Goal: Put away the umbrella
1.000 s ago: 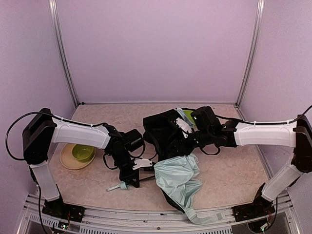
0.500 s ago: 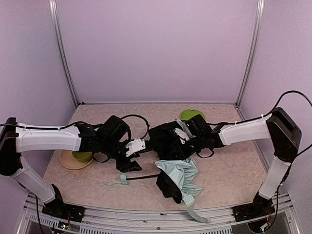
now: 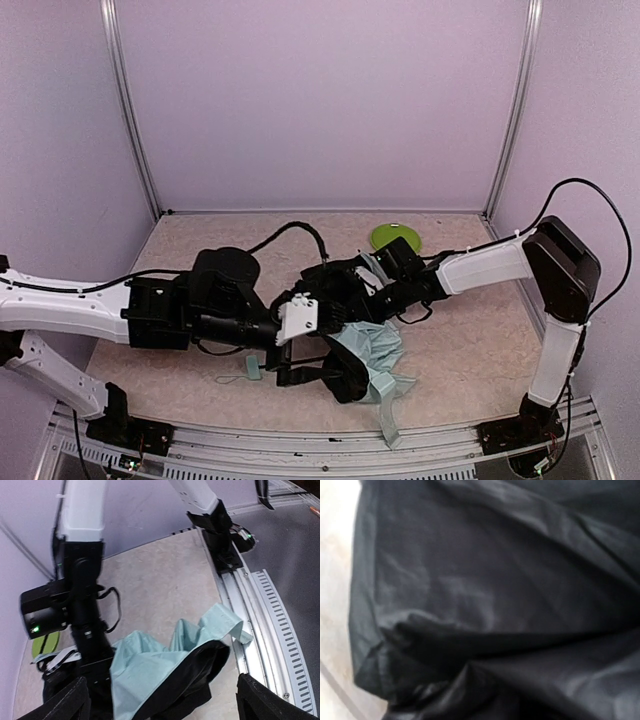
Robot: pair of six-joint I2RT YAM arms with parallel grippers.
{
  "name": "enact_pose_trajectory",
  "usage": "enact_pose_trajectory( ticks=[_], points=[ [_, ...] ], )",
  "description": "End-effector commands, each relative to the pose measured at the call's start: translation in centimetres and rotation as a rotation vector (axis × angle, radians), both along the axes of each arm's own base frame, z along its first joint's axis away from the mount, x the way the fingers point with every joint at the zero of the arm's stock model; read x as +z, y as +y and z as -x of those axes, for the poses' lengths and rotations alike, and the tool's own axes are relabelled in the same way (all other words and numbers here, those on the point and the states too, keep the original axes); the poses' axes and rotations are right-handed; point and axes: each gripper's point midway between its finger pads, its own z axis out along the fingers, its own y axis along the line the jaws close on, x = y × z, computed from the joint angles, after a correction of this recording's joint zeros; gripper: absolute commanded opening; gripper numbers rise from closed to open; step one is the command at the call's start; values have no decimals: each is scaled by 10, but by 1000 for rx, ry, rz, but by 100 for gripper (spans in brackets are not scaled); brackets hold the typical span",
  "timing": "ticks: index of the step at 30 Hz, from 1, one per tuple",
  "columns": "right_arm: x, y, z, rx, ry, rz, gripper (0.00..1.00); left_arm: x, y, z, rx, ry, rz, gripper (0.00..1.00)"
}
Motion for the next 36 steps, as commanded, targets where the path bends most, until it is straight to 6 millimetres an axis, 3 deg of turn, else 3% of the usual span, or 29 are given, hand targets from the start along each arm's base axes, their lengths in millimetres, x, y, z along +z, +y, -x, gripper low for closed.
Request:
enact_pose_trajectory(
  ticks=[1,9,14,16,19,21,22,26,29,32,36],
  points=[
    [-24,-13,8,-42,85,53,48,-22,-41,20,-105,-48,-51,99],
    [-27,-12,7,-50,85,43,48,-40,-71,33,-201,-26,-46,96],
    [-26,-8,3,-46,81,33,48,-50,-89,31,-185,20,-30,83],
    [-26,-7,3,-46,81,31,48,-51,-94,30,-177,27,-26,69],
    [-24,-8,4,-46,77,27,48,-53,-96,24,-145,14,-32,33],
    [-23,-9,5,-47,74,27,48,-50,-94,16,-111,3,-29,3],
    [-23,-9,5,-46,74,27,48,-45,-92,13,-96,4,-17,0],
    [-24,-9,11,-21,83,24,47,-11,-83,-1,-57,44,105,0],
    [-18,1,24,59,80,-18,47,12,-66,-35,16,128,221,0],
    [-10,13,43,167,84,-57,47,18,-48,-63,67,243,306,0],
    [-4,16,65,251,125,-115,45,9,-26,-94,121,364,360,0]
  ],
)
